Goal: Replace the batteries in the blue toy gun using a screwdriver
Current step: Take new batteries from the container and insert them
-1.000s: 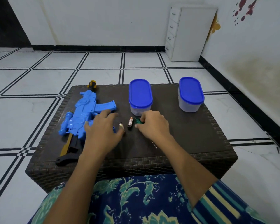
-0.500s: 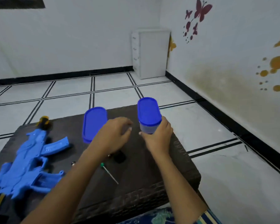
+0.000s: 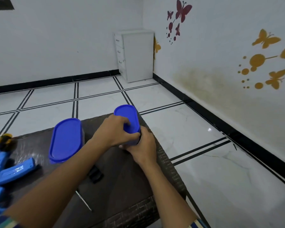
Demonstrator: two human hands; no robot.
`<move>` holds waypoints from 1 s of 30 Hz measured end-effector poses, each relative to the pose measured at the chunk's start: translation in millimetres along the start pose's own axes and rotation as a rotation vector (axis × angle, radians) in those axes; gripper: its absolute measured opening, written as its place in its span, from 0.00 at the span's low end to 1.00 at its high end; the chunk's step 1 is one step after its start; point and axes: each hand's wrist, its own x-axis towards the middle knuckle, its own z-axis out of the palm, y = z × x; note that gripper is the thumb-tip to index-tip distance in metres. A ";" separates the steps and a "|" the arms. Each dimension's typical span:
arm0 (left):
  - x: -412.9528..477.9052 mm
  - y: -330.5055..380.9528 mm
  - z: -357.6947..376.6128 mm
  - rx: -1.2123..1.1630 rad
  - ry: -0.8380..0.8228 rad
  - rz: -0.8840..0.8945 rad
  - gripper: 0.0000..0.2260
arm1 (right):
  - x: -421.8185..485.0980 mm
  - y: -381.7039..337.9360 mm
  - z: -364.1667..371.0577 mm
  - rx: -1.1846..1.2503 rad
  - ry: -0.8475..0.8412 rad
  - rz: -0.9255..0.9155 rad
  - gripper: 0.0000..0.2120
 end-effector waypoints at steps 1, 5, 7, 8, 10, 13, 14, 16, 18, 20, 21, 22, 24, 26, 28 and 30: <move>-1.1 -1.5 -0.5 0.003 0.001 -0.004 0.25 | -1.8 -0.9 -2.1 -0.001 -0.010 -0.007 0.29; -8.5 -2.0 -8.5 0.032 -0.036 -0.036 0.24 | -6.7 -2.9 -6.7 0.008 -0.061 -0.084 0.27; -13.7 3.5 -16.1 0.091 -0.070 -0.046 0.25 | -9.8 -7.1 -5.4 0.013 -0.079 -0.133 0.25; -15.4 6.8 -17.8 0.129 -0.093 -0.045 0.24 | -10.6 -7.7 -4.9 0.013 -0.077 -0.153 0.24; -19.6 11.8 -22.4 0.200 -0.157 -0.026 0.20 | -12.7 -9.7 -3.4 0.040 -0.076 -0.179 0.22; -21.7 14.9 -26.7 0.286 -0.232 0.069 0.21 | -12.8 -10.5 1.4 0.107 -0.099 -0.193 0.25; -21.4 16.3 -28.5 0.309 -0.257 0.104 0.27 | -12.7 -11.0 4.0 0.111 -0.111 -0.197 0.27; -21.6 20.0 -32.5 0.356 -0.309 0.165 0.35 | -13.1 -11.1 9.1 0.096 -0.111 -0.193 0.28; -22.9 24.0 -35.9 0.410 -0.322 0.219 0.37 | -12.1 -8.7 12.9 0.076 -0.069 -0.189 0.22; -25.1 29.0 -36.0 0.427 -0.312 0.239 0.38 | -11.6 -7.1 12.3 0.073 -0.037 -0.181 0.21; -27.0 30.3 -35.3 0.426 -0.297 0.236 0.38 | -11.5 -6.8 11.7 0.066 -0.029 -0.177 0.20; -29.0 31.2 -34.0 0.426 -0.271 0.228 0.38 | -11.3 -7.2 10.2 0.056 -0.030 -0.180 0.20; -31.9 30.2 -31.3 0.447 -0.215 0.229 0.37 | -10.8 -6.6 11.3 0.032 -0.046 -0.168 0.20; -35.4 27.3 -27.7 0.478 -0.167 0.232 0.34 | -11.7 -7.2 14.8 0.012 -0.080 -0.147 0.18; -39.5 27.6 -26.3 0.528 -0.145 0.267 0.31 | -11.6 -7.9 19.2 -0.036 -0.104 -0.151 0.21; -41.6 22.2 -25.1 0.578 -0.132 0.300 0.30 | -11.2 -13.7 21.6 -0.078 -0.119 -0.170 0.17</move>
